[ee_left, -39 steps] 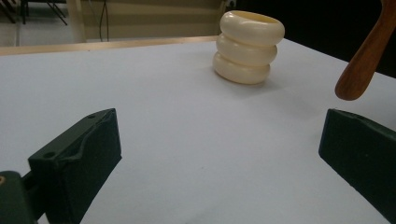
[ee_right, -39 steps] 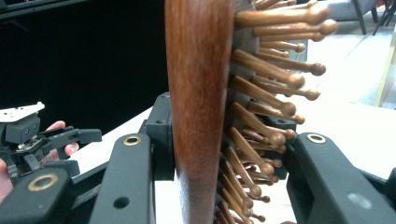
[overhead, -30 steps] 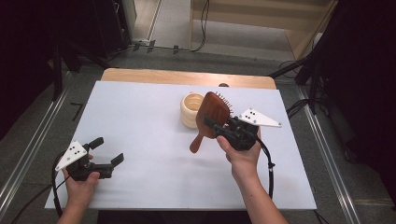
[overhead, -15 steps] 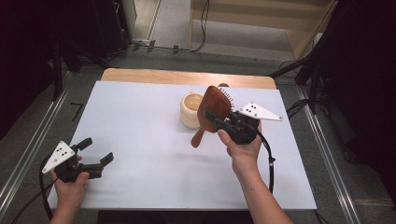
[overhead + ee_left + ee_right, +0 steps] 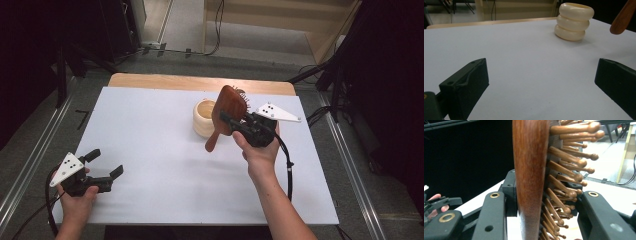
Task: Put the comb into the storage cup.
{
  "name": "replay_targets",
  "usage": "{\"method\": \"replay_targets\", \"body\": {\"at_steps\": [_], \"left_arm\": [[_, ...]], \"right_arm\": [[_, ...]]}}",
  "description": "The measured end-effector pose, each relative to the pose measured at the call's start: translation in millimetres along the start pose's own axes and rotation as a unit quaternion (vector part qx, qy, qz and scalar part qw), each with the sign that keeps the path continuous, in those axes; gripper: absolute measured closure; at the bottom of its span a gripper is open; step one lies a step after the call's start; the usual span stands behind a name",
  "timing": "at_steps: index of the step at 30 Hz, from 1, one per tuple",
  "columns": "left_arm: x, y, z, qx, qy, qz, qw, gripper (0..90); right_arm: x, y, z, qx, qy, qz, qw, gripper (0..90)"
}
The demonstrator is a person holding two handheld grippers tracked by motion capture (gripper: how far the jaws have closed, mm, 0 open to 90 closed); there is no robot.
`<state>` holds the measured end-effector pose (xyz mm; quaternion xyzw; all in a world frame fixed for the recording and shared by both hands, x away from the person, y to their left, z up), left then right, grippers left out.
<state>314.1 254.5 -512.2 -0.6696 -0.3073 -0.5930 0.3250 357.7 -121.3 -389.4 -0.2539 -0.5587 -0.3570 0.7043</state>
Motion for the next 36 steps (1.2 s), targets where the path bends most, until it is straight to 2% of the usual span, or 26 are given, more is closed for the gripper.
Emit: {"method": "replay_targets", "body": {"at_steps": [5, 18, 36], "left_arm": [[0.3, -1.5, 1.6, 0.000, -0.008, -0.003, 1.0000, 0.0], [-0.1, -0.8, 0.8, -0.004, -0.008, -0.002, 1.0000, 0.0], [-0.2, -0.9, 0.3, -0.007, -0.006, -0.001, 1.0000, 0.0]], "right_arm": [[2.9, 2.3, -2.4, -0.002, 0.000, -0.001, 1.0000, 55.5], [13.1, 8.5, -7.8, -0.003, -0.006, -0.003, 1.0000, 55.4], [25.4, 18.2, -16.6, -0.007, 0.001, -0.011, 0.9999, 55.5]]}}
Point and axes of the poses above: each handheld gripper's, and its own axes: y roughly forward along the jaws, x roughly out of its top, z roughly to its left, the point moved 8 cm from there along y, roughly forward along the jaws, and after that the axes turned 14 degrees about -z, right-handed, at the moved point
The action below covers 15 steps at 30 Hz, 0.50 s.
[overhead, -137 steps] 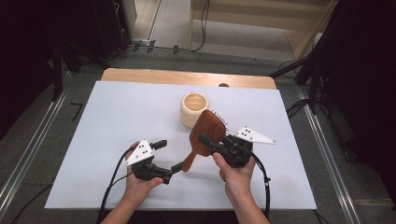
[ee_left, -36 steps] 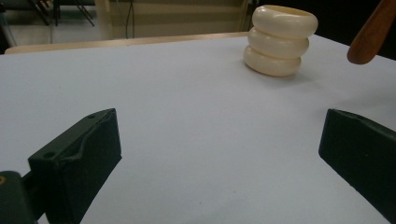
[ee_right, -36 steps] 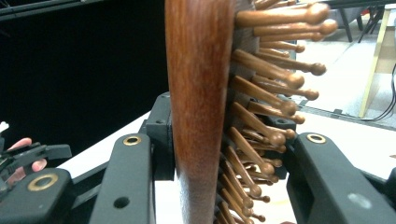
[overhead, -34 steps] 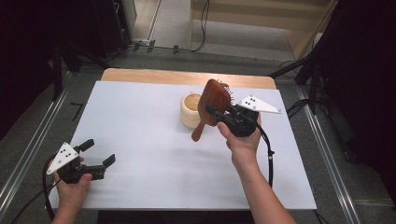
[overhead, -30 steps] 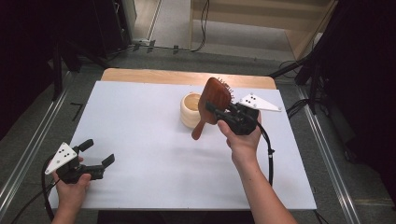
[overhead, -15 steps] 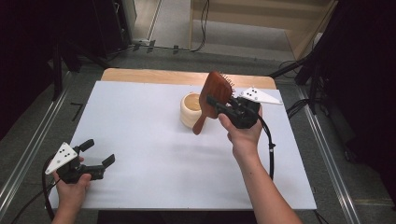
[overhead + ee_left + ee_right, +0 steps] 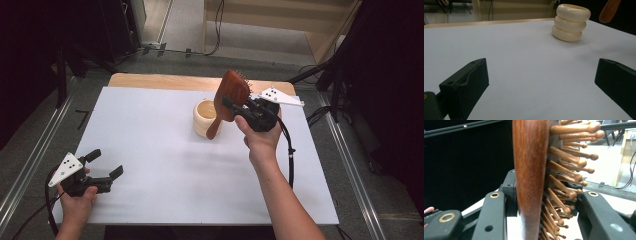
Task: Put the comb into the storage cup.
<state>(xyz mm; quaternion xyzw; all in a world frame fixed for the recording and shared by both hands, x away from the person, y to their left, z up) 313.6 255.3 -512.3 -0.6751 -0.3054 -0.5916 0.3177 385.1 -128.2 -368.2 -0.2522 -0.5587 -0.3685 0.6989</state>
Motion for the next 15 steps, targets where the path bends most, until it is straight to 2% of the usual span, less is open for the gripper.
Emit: {"method": "replay_targets", "body": {"at_steps": [15], "left_arm": [[0.3, -0.1, -0.4, -0.001, -0.002, -0.002, 1.0000, 0.0]], "right_arm": [[8.4, 6.5, -3.9, -0.001, 0.000, -0.005, 1.0000, 55.5]]}}
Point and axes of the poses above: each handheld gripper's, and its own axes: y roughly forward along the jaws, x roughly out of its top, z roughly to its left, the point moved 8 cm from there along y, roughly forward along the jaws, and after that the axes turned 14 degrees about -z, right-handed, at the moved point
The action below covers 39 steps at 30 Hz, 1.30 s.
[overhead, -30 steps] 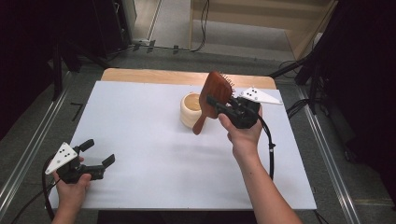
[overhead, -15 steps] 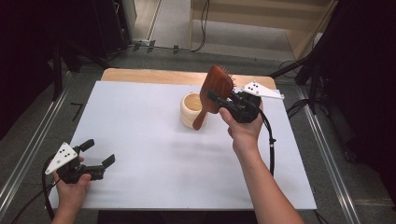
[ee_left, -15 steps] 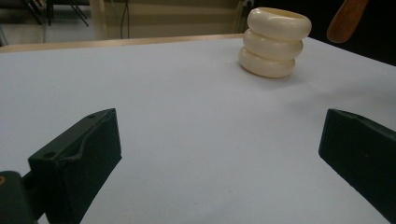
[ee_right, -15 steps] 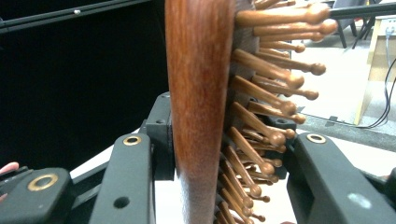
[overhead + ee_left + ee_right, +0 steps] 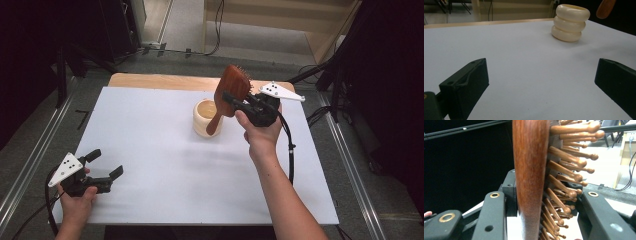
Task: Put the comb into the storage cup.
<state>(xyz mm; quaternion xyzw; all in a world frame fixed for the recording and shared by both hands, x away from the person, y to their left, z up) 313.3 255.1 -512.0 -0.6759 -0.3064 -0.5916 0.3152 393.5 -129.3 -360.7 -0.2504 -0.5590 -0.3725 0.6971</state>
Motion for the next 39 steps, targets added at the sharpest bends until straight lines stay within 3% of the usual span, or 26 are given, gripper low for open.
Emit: {"method": "replay_targets", "body": {"at_steps": [39], "left_arm": [[0.5, -0.1, -1.0, -0.005, -0.001, -0.002, 1.0000, 0.0]], "right_arm": [[23.4, 22.8, -10.2, -0.009, -0.001, -0.011, 0.9999, 55.5]]}}
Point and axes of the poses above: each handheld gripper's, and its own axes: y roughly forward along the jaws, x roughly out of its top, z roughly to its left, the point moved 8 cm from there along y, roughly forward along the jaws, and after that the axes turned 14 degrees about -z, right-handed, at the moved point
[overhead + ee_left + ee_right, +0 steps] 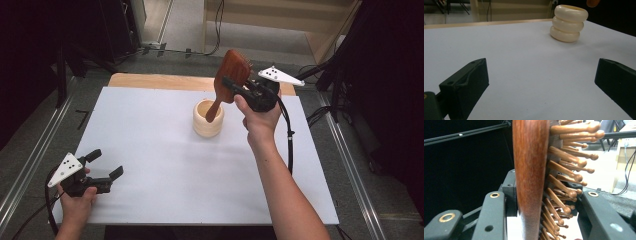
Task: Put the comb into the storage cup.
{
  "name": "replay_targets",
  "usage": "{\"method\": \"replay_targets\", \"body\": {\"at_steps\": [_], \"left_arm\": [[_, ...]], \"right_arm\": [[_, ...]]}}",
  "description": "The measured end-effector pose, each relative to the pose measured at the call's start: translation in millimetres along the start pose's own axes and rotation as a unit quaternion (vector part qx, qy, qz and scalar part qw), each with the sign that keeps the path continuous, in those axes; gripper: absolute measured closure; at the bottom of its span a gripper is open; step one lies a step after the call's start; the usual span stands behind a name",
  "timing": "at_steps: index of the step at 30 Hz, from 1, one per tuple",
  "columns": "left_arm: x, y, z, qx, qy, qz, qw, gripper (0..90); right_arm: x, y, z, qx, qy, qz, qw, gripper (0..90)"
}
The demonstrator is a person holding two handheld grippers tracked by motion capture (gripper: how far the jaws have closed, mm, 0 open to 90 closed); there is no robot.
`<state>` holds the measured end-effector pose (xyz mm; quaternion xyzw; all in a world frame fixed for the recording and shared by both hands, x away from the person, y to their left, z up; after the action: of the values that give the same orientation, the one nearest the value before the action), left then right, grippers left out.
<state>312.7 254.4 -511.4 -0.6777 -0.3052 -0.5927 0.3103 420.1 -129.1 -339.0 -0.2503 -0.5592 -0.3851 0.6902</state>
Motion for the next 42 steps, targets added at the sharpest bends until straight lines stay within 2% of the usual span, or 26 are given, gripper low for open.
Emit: {"method": "replay_targets", "body": {"at_steps": [26, 39, 42], "left_arm": [[0.3, -0.2, -0.3, -0.002, -0.001, -0.002, 1.0000, 0.0], [0.7, -0.4, -0.1, -0.005, -0.002, -0.003, 1.0000, 0.0], [0.6, -0.6, 0.0, -0.004, -0.002, -0.002, 1.0000, 0.0]], "right_arm": [[3.9, 18.1, -14.8, -0.021, -0.007, -0.007, 0.9997, 55.4], [-7.1, 30.8, -21.6, -0.028, -0.012, 0.001, 0.9995, 55.4], [-9.5, 32.9, -20.7, -0.023, -0.018, 0.003, 0.9996, 55.4]]}}
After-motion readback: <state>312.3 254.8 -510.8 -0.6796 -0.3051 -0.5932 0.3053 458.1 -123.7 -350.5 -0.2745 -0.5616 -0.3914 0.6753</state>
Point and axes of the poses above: each handheld gripper's, and its own axes: y roughly forward along the jaws, x roughly out of its top, z roughly to its left, the point moved 8 cm from there along y, roughly forward along the jaws, and after that the axes turned 14 degrees about -z, right-handed, at the moved point
